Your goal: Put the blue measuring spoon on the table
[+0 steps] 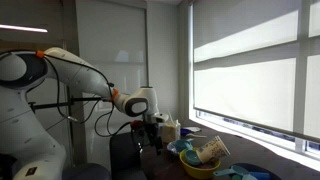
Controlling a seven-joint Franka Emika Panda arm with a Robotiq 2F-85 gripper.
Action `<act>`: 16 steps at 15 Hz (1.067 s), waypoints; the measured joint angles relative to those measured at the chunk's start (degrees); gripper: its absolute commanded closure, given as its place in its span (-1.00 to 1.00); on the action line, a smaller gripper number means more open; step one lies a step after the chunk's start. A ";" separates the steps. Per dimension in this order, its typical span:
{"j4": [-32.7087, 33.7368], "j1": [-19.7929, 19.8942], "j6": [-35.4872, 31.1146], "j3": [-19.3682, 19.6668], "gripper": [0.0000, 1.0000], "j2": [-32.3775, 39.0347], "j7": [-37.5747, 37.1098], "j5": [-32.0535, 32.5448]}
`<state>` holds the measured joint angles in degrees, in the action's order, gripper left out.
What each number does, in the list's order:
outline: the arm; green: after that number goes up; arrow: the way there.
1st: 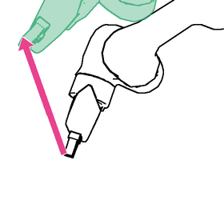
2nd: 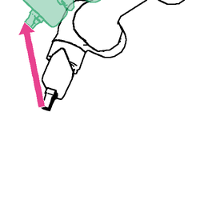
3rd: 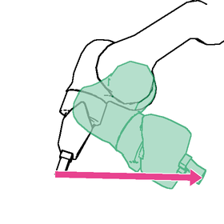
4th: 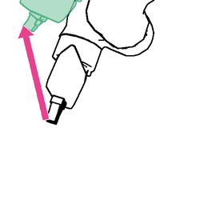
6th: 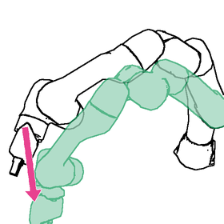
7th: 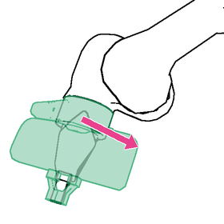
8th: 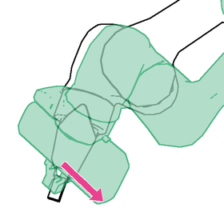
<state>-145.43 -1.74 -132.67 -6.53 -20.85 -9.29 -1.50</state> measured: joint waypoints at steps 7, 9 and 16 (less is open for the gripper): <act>0.00 0.00 0.00 0.00 -1.00 0.00 0.00 0.00; 0.00 0.00 0.00 0.00 -1.00 0.00 0.00 0.00; 1.38 0.40 -0.83 0.90 -1.00 -4.47 0.19 0.29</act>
<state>-144.04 -1.34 -133.50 -5.63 -25.32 -9.10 -1.21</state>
